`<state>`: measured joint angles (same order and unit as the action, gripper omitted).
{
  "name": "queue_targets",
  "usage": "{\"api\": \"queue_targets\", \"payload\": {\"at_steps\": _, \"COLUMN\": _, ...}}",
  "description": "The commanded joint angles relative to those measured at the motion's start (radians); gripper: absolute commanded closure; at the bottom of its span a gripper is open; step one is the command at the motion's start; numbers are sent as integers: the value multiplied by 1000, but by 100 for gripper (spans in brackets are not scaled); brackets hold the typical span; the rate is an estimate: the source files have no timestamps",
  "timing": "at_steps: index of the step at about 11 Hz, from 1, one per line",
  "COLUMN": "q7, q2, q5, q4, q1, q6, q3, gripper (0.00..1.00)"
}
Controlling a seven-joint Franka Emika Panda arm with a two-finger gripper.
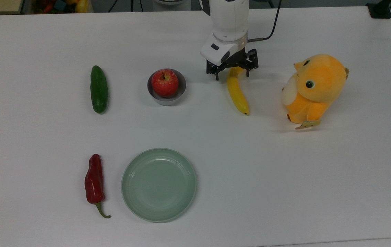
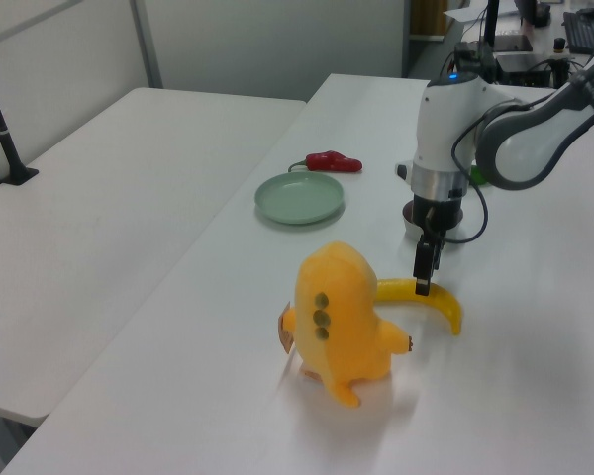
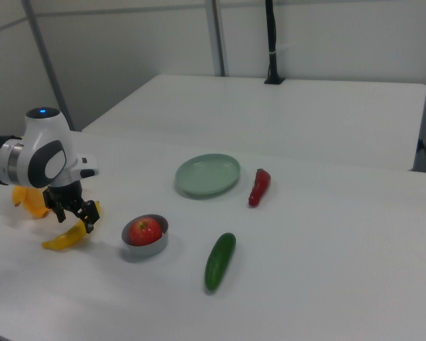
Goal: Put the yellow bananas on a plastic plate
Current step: 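Close the gripper on the banana's stem end, then lift the banana and carry it over the pale green plate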
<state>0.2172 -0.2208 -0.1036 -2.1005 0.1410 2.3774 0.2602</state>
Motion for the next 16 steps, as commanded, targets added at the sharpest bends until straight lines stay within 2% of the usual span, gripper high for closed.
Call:
{"api": "queue_targets", "payload": {"at_steps": 1, "q7": 27, "q2": -21, "q5": 67, "q4": 7, "q1": 22, "q6": 23, "q3": -2, "gripper": 16}}
{"api": "queue_targets", "payload": {"at_steps": 2, "q7": 27, "q2": -26, "q5": 77, "q4": 7, "q1": 22, "q6": 23, "q3": -1, "gripper": 37}}
{"api": "queue_targets", "payload": {"at_steps": 3, "q7": 27, "q2": -26, "q5": 82, "q4": 7, "q1": 22, "q6": 23, "q3": -1, "gripper": 63}}
{"api": "queue_targets", "payload": {"at_steps": 4, "q7": 22, "q2": -26, "q5": 84, "q4": 7, "q1": 20, "q6": 25, "q3": -1, "gripper": 83}}
{"api": "queue_targets", "payload": {"at_steps": 6, "q7": -19, "q2": -25, "q5": 91, "q4": 8, "q1": 11, "q6": 19, "q3": -1, "gripper": 99}}
{"api": "queue_targets", "payload": {"at_steps": 9, "q7": -36, "q2": -20, "q5": 91, "q4": 51, "q1": -6, "q6": 8, "q3": -2, "gripper": 100}}
{"api": "queue_targets", "payload": {"at_steps": 12, "q7": -36, "q2": -29, "q5": 90, "q4": 164, "q1": -67, "q6": 11, "q3": -19, "gripper": 100}}
{"api": "queue_targets", "payload": {"at_steps": 16, "q7": -105, "q2": -141, "q5": 82, "q4": 390, "q1": -99, "q6": 26, "q3": -116, "gripper": 100}}
